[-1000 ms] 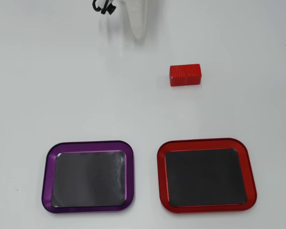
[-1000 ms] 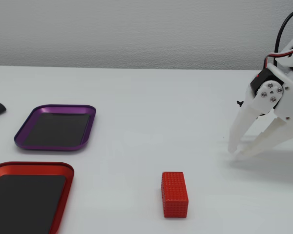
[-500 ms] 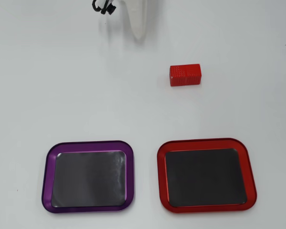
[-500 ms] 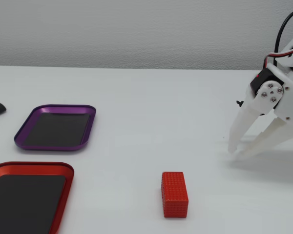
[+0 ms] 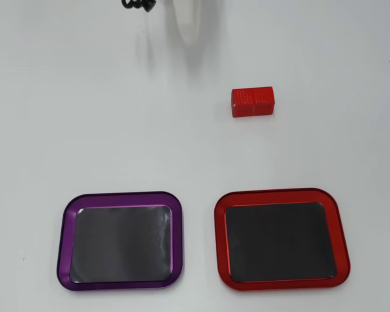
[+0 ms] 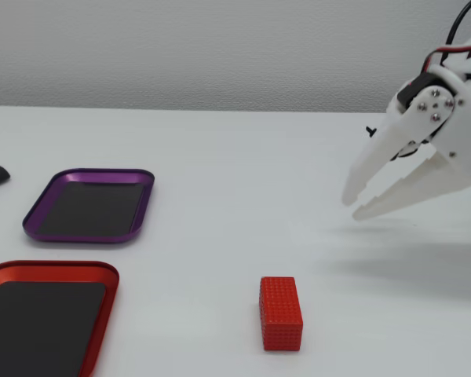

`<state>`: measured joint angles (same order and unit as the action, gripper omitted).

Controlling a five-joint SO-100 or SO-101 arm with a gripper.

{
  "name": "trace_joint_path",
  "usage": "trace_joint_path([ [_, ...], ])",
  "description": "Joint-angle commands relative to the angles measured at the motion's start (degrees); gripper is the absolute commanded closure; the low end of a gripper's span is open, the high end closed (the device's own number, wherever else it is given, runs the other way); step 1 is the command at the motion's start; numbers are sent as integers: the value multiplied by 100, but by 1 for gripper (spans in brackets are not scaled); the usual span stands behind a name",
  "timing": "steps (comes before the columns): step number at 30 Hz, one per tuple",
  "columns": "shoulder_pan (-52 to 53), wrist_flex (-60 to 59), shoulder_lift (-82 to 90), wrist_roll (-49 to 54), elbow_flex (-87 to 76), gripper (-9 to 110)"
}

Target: Grasp a red block and put it in the left red dish.

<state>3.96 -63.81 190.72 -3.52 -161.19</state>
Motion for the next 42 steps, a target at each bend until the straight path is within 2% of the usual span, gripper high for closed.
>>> trace_joint_path([
  [1, -343, 79, -220, 26, 642, 102],
  [5, -896, 79, -1547, 44, 1301, 100],
  [12, -1811, -9, -4421, 44, 2971, 88],
  [19, -2232, 158, -6539, 9, 3902, 80],
  [28, -2188, 1389, -7972, 26, 4104, 75],
  [42, -2171, 2206, -8833, 62, 4104, 75],
])
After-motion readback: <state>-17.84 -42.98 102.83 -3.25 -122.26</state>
